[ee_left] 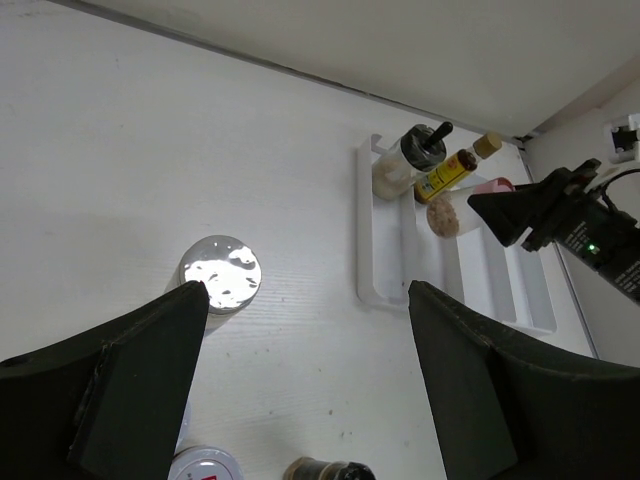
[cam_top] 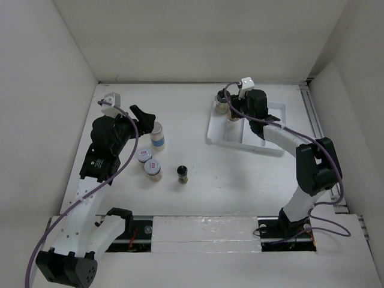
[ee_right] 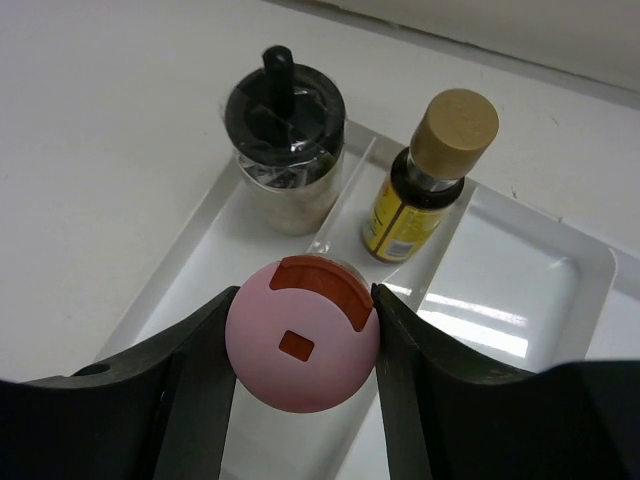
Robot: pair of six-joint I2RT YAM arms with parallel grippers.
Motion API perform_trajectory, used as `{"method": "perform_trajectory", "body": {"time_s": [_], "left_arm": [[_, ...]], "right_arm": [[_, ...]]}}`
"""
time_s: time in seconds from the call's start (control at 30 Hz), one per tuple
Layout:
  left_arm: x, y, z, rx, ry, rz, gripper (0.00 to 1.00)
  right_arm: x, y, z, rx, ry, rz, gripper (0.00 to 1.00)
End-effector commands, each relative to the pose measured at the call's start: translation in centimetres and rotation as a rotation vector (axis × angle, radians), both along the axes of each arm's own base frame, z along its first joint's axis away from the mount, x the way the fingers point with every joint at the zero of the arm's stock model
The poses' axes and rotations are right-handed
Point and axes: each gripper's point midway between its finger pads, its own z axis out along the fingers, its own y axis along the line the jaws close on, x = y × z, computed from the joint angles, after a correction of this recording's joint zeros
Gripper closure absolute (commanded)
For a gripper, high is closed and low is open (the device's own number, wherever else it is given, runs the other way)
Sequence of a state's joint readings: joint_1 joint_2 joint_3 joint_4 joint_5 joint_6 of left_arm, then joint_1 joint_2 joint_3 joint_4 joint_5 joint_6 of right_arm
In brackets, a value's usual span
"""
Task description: Organize the condiment bottles
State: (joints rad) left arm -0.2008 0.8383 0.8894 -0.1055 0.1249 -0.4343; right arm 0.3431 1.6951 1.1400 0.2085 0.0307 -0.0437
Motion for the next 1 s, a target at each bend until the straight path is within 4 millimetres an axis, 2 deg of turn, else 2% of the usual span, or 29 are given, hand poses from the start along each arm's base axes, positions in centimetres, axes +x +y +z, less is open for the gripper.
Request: {"method": "perform_trajectory", "body": {"time_s": [0.0,0.07,0.17,0.2,0.3,0.37,0.4,0.47,0.5,0.6,0.63,0.7,0.77,0.83,0.87,0.9,0.93,0.97], "left_arm": [[0.0,-0.1,1.2,-0.003,-0.054,-0.012,0.23],[0.0,-0.1,1.2,-0.003,-0.054,-0.012,0.23],[0.0,-0.1,1.2,-0.003,-0.054,-0.012,0.23],[0.0,-0.1,1.2,-0.003,-0.054,-0.012,0.23],[0.0,-0.1,1.2,-0.003,-0.054,-0.012,0.23],[0.0,-0.1,1.2,-0.003,-0.054,-0.012,0.23],[0.0,-0.1,1.2,-0.003,-0.054,-0.012,0.23],[0.0,-0.1,1.2,-0.003,-0.054,-0.012,0.23],[0.0,-0.1,1.2,-0.003,-0.054,-0.012,0.23],[0.0,-0.1,1.2,-0.003,-0.054,-0.012,0.23],[0.0,-0.1,1.2,-0.003,-0.054,-0.012,0.23],[0.0,-0.1,1.2,-0.003,-0.054,-0.012,0.23],[0.0,-0.1,1.2,-0.003,-0.054,-0.012,0.23],[0.0,-0.1,1.2,-0.003,-0.054,-0.012,0.23],[0.0,-0.1,1.2,-0.003,-0.054,-0.012,0.23],[0.0,-0.1,1.2,-0.003,-0.054,-0.012,0.23],[0.0,-0.1,1.2,-0.003,-0.054,-0.012,0.23],[0.0,-0.1,1.2,-0.003,-0.054,-0.012,0.23]], "right_arm": [[2.3,0.0,3.2,0.042,-0.082,-0.022,0.63],[3.2,-1.0,2.1,0.035,-0.063,-0.045,0.63],[3.7,-1.0,0.8,0.032,-0.038,-0.037,0.63],[4.0,-1.6,-0.6,0.024,-0.014,-0.048,0.63],[4.6,-1.9,-1.7,0.018,0.005,-0.057,0.63],[4.6,-1.6,-1.3,0.027,-0.001,-0.039,0.63],[4.8,-2.0,-2.0,0.024,0.010,-0.048,0.63],[4.8,-2.0,-2.0,0.032,0.013,-0.051,0.61],[4.7,-2.0,-2.2,0.029,0.022,-0.051,0.59],[4.6,-1.9,-2.9,0.027,0.041,-0.043,0.43],[4.5,-1.9,-3.1,0.024,0.049,-0.043,0.33],[4.1,-1.9,-2.6,0.028,0.049,-0.035,0.24],[3.5,-1.7,-0.8,0.050,0.022,-0.024,0.18],[2.9,-1.1,0.7,0.057,-0.004,-0.010,0.18],[1.9,-0.9,0.3,0.053,0.012,-0.001,0.18],[1.0,-0.7,2.2,0.063,-0.022,0.009,0.16],[0.3,-0.3,2.8,0.064,-0.035,0.015,0.16],[-0.8,0.9,3.3,0.075,-0.038,0.033,0.16]]}}
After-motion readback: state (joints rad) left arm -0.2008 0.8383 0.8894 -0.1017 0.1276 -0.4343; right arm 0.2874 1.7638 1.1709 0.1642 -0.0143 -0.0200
